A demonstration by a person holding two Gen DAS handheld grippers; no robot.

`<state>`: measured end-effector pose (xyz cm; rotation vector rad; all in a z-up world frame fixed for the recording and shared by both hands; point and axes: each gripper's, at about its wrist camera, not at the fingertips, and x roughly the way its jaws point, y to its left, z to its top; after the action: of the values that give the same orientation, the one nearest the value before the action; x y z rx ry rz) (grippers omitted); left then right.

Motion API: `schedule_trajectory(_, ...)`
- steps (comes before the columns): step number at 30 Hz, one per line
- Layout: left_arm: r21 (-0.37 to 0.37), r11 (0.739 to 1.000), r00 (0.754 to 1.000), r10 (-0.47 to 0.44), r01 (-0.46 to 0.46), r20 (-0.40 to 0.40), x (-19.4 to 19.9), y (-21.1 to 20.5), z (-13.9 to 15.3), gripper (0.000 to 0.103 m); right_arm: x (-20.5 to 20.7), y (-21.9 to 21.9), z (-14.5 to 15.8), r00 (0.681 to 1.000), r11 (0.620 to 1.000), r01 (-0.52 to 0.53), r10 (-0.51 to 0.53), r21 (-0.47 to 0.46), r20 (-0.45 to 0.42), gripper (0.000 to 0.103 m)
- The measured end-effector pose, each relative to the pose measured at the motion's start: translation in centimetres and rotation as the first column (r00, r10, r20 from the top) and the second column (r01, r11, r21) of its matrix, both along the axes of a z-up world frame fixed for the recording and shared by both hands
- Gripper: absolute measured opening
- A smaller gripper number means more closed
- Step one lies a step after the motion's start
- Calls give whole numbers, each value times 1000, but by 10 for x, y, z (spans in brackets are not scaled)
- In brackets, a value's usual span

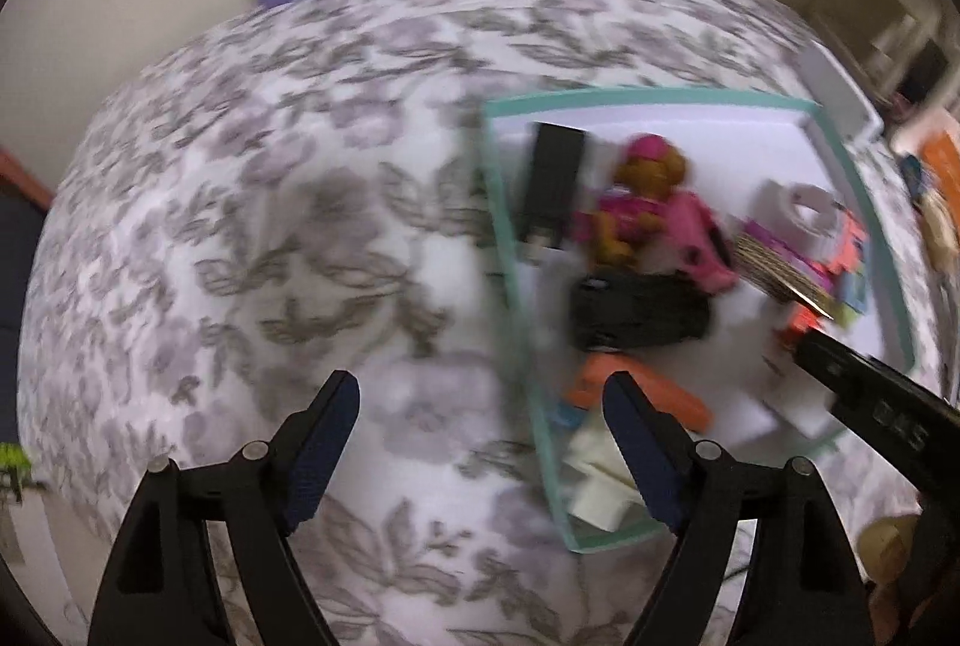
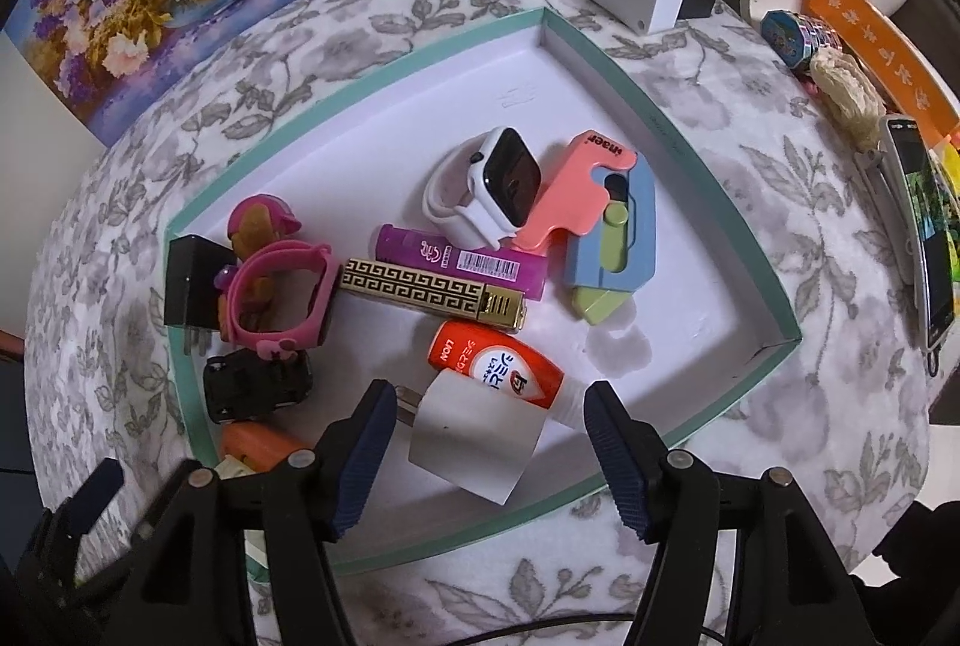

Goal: Organize rigid objects
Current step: 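Carry the adapter and clip into the tray and open the left tool, then open the right tool to release the adapter and withdraw both tools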

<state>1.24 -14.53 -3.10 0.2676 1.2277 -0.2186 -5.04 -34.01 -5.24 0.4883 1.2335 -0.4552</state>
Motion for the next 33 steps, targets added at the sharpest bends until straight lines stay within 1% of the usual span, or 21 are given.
schedule_trajectory(3,-11,998,998,64,-64,-24,11,17,-5,84,2,5,1,1000,1000,-18,18,-15,-3,69)
schedule_trajectory(4,-14,996,996,85,-85,-35,14,22,-8,87,3,7,2,1000,999,-25,25,-21,-3,71)
schedule_trajectory(5,-13,994,993,108,-108,-47,16,28,-10,91,4,9,2,1000,999,-31,31,-27,-2,80)
schedule_trajectory(6,-11,991,990,133,-133,-55,19,35,-13,95,5,12,3,999,999,-35,35,-30,0,86)
schedule_trajectory(7,-11,988,986,153,-154,-61,20,41,-15,95,5,14,4,999,999,-39,39,-35,6,94)
schedule_trajectory(8,-13,984,982,177,-178,-69,22,48,-17,95,5,16,6,999,998,-42,42,-40,11,100)
schedule_trajectory(9,-17,981,979,189,-191,-74,23,52,-18,95,5,18,7,999,998,-46,47,-47,18,103)
schedule_trajectory(13,-20,977,975,212,-214,-64,22,63,-17,97,5,26,12,998,996,-53,56,-73,32,103)
schedule_trajectory(19,-43,984,985,171,-172,-18,13,66,0,98,1,45,19,995,991,-86,91,-106,45,103)
schedule_trajectory(20,-40,985,986,166,-166,-11,11,67,1,98,-1,49,20,995,993,-75,81,-96,55,103)
schedule_trajectory(28,1,991,991,131,-131,35,-6,79,15,98,-17,71,34,988,983,-116,129,-140,84,103)
schedule_trajectory(30,4,992,992,125,-125,36,-11,81,17,98,-21,75,36,987,981,-123,137,-148,88,103)
schedule_trajectory(33,-17,993,993,118,-117,31,-19,86,21,98,-27,79,40,985,979,-126,143,-160,98,103)
